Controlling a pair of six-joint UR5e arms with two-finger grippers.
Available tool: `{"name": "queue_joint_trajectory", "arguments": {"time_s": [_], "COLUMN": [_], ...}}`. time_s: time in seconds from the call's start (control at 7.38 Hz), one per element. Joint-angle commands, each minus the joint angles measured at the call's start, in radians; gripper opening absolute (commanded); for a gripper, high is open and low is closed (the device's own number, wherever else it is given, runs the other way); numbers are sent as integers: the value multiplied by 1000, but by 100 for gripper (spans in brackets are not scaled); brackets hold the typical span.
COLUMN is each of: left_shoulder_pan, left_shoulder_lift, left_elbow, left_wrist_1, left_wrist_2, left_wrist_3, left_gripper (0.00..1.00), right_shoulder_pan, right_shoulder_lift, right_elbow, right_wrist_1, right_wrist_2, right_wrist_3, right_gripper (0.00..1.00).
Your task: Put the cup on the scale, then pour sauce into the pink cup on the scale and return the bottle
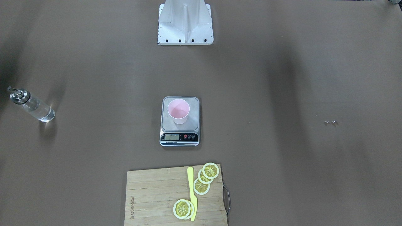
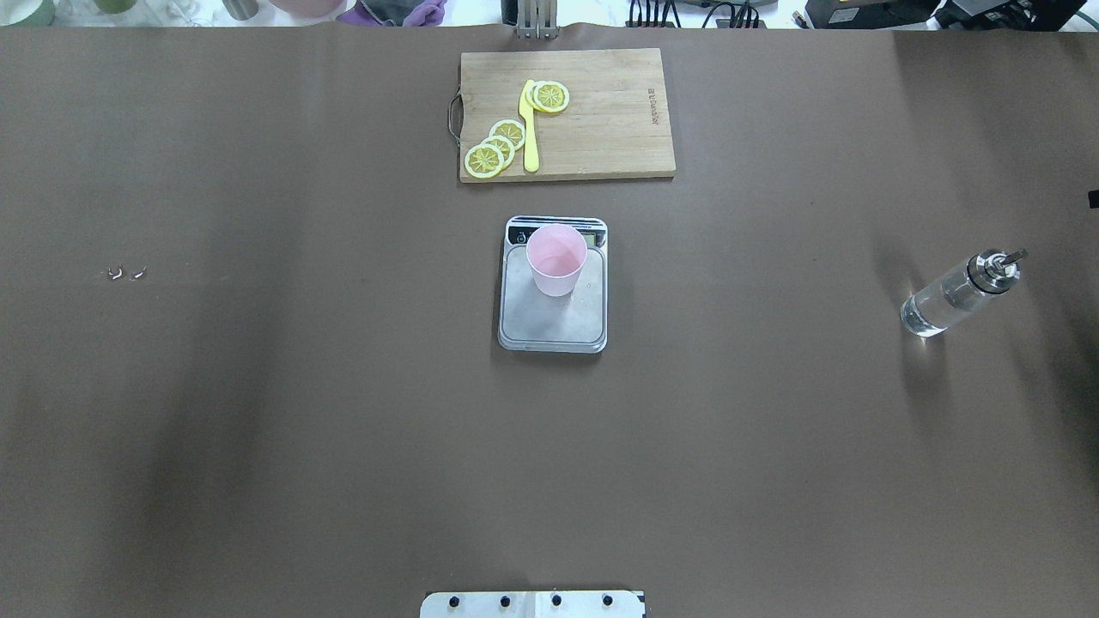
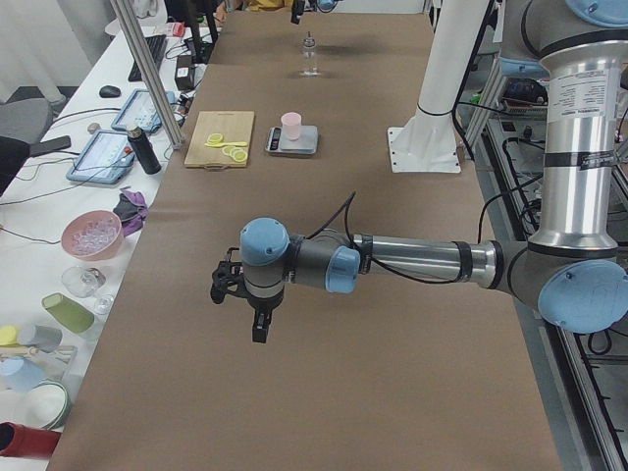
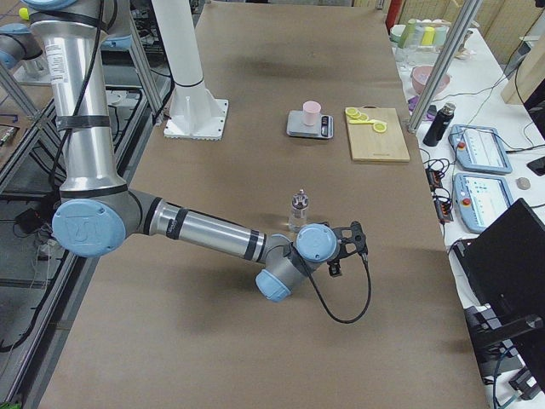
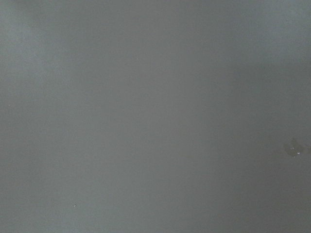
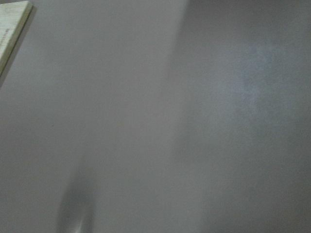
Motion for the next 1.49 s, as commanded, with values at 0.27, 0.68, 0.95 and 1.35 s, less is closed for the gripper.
{"name": "queue_joint_trajectory", "arguments": {"time_s": [0.27, 0.68, 0.95, 1.35], "left_shoulder_pan": [0, 0, 0, 0], "left_shoulder_lift": [-3, 2, -2, -3], "left_elbow": [-13, -16, -13, -2], "left_wrist_1": [-2, -5, -3, -2], "left_wrist_2": [-1, -4, -4, 0], "left_wrist_3": [-1, 4, 9, 6], "left_gripper": [99, 99, 99, 99], "right_shoulder_pan": [71, 136, 158, 173], "right_shoulder_lift": [166, 157, 55, -106], "right_elbow": [-12, 14, 143, 437], "right_wrist_1": [-544, -613, -657, -825], "right_wrist_2": [-163, -172, -185, -236], "right_wrist_3": [-398, -397, -389, -400], "right_gripper": [100, 100, 100, 100]}}
